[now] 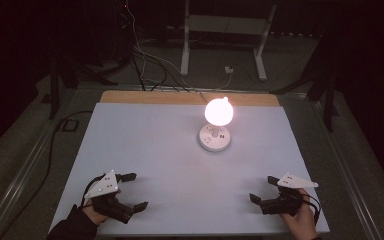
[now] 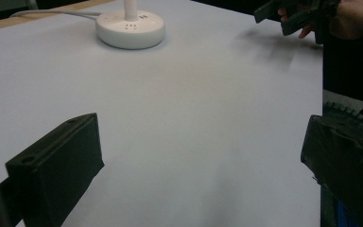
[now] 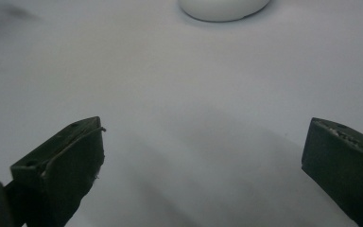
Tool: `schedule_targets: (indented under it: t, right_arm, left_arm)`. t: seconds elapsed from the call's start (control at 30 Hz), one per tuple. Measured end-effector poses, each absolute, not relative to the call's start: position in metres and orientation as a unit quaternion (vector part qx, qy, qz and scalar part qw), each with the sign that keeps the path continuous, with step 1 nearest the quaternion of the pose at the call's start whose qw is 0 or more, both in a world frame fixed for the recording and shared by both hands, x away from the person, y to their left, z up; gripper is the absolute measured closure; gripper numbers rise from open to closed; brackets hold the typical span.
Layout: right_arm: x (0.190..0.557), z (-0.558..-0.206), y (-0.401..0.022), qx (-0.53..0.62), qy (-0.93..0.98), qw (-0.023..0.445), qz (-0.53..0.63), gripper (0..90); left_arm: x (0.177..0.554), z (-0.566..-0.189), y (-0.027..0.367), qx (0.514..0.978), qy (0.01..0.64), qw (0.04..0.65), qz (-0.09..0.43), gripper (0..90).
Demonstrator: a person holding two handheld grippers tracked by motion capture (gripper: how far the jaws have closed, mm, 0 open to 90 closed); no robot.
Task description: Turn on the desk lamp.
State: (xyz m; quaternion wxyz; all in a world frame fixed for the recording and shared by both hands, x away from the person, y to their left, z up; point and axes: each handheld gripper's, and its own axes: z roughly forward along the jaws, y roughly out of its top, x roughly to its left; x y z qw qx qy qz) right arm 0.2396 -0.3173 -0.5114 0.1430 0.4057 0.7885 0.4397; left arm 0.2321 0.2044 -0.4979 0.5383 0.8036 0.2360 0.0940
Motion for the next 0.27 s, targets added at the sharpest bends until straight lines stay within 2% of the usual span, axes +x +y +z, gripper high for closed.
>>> schedule_targets:
  t: [0.27]
  right_arm:
    - [0.2422, -0.5150, -0.3157, 0.401, 0.797, 0.144, 0.428, 0.0]
  left_arm:
    - [0.2328, -0.4983, 0.2043, 0.805, 0.236, 0.536, 0.093, 0.2]
